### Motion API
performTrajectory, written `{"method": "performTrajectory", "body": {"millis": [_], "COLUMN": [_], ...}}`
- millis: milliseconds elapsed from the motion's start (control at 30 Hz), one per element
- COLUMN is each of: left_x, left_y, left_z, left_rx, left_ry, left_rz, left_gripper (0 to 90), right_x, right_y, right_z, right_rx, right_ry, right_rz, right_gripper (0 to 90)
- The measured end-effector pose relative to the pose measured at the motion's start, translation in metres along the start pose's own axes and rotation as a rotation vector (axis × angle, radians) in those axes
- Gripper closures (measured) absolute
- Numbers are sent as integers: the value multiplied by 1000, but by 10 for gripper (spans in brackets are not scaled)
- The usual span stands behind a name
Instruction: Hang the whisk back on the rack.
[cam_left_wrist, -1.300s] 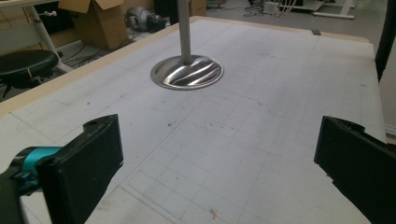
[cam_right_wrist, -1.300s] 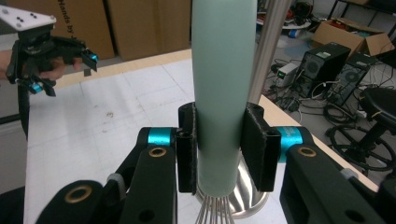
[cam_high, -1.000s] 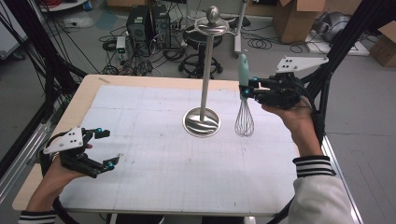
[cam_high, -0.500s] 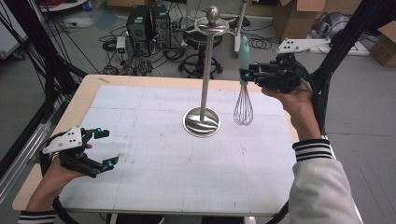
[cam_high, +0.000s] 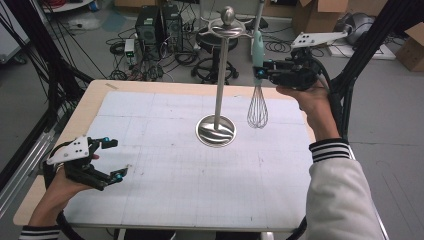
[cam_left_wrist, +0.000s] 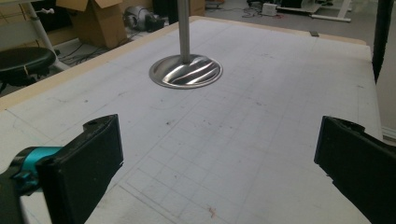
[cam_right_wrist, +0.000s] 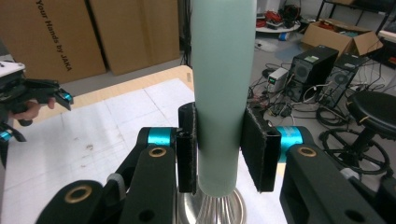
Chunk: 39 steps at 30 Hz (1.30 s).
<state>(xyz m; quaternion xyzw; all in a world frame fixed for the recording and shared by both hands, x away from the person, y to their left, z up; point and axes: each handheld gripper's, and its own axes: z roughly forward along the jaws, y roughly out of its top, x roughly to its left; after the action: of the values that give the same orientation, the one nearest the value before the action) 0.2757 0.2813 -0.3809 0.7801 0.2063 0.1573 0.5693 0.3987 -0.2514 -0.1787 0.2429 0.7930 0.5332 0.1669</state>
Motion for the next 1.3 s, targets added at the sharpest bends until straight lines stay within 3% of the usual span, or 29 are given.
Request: {"method": "performTrajectory", "body": {"millis": [500,1167,1300], "left_x": [-1,-1,-1], "left_y": [0,0,0], "left_z": [1,0,1], "left_rx": [2,-1,2], "left_ry": [-2,-4,-4], "left_rz": [1,0,1], "left_gripper": [17,17,17], "right_x": [-6,-2,-2], "right_y": [3,2,0], "right_z": [9,28,31], "right_rx": [2,17,14], "right_ry": [12,35,19], "right_rz": [7,10,-4], "right_gripper": [683,679,677]}}
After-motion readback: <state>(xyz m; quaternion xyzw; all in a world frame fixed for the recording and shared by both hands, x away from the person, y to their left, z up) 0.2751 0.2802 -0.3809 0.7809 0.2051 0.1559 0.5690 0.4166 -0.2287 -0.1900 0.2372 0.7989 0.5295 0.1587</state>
